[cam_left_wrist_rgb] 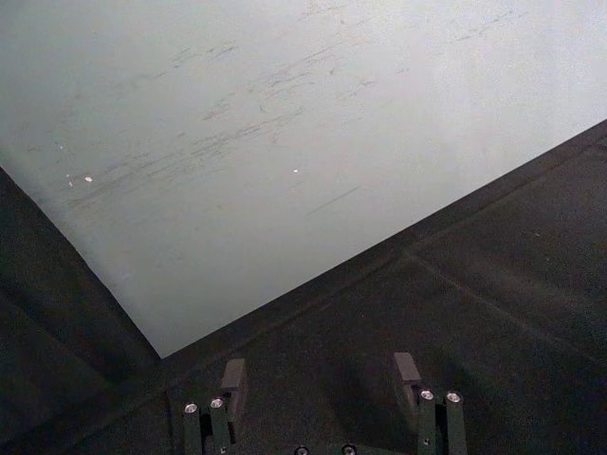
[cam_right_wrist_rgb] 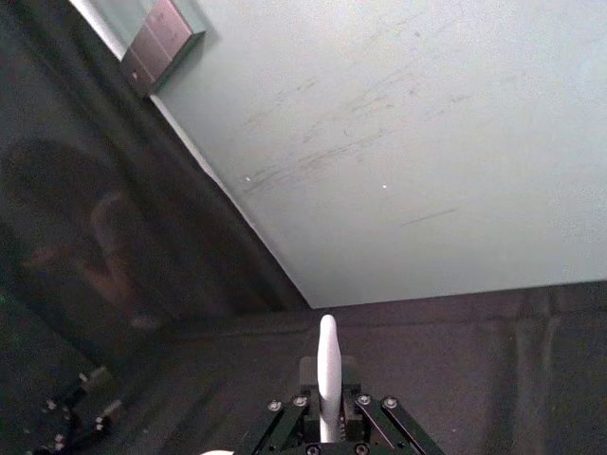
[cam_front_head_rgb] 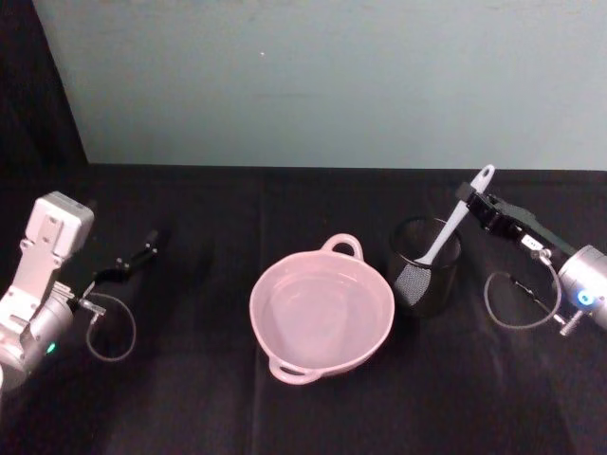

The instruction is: Use the one hand to pick up the spoon and stir the clear water in the bowl.

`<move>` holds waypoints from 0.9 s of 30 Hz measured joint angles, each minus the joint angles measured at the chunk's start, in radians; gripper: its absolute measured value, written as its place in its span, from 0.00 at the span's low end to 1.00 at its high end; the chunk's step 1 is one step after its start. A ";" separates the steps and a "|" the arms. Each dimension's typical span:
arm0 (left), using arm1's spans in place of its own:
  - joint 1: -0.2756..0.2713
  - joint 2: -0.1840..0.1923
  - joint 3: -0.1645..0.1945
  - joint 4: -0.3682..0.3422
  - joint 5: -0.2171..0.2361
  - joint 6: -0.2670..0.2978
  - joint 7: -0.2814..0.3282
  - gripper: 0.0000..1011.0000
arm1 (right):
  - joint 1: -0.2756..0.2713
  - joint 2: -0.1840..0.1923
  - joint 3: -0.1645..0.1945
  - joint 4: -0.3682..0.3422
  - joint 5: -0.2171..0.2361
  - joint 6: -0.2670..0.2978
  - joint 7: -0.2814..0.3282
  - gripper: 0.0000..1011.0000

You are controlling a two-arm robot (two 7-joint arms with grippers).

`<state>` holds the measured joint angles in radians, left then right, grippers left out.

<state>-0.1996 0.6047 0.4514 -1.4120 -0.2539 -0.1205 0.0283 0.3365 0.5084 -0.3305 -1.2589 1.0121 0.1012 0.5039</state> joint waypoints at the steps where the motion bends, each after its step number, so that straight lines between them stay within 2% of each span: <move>1: 0.000 0.000 0.000 0.000 0.000 0.000 0.000 0.99 | -0.002 0.005 -0.004 -0.010 -0.015 -0.010 -0.006 0.14; 6: 0.000 0.000 0.000 0.000 0.000 0.000 0.000 0.99 | -0.007 0.018 -0.009 -0.044 -0.048 -0.031 -0.017 0.11; 15: 0.000 0.000 0.000 0.000 0.000 0.000 0.000 0.99 | -0.018 0.045 -0.005 -0.147 -0.116 -0.062 -0.036 0.11; 19: 0.000 0.000 0.000 0.000 0.000 0.000 0.000 0.99 | -0.013 0.071 -0.016 -0.212 -0.188 -0.070 -0.049 0.11; 27: 0.000 0.000 0.000 0.000 0.000 0.000 0.000 0.99 | 0.009 0.114 -0.028 -0.303 -0.287 -0.047 -0.063 0.11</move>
<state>-0.1995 0.6047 0.4514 -1.4120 -0.2539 -0.1205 0.0283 0.3457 0.6219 -0.3586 -1.5615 0.7251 0.0545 0.4407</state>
